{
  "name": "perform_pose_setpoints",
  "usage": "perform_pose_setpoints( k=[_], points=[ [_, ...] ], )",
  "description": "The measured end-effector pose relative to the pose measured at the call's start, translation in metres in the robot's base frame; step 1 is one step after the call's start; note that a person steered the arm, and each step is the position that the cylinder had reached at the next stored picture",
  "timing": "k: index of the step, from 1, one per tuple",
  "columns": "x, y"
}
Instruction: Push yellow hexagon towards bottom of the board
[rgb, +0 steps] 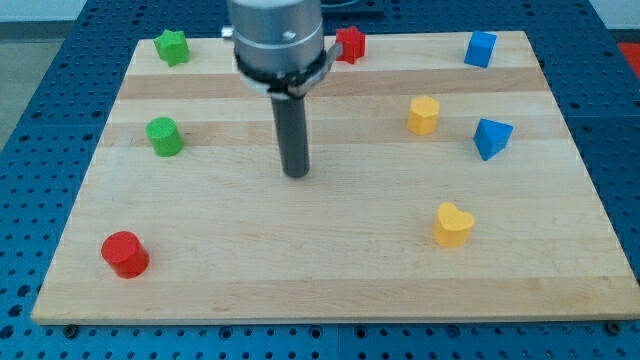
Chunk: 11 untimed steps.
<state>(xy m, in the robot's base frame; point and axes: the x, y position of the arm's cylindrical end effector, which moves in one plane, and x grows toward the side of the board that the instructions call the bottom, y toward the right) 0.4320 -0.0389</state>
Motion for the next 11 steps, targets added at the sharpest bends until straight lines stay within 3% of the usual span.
perform_pose_setpoints(
  k=[2,4,7,11],
  points=[
    [-0.075,0.055],
    [-0.118,0.124],
    [-0.113,0.177],
    [-0.08,0.168]
  ],
)
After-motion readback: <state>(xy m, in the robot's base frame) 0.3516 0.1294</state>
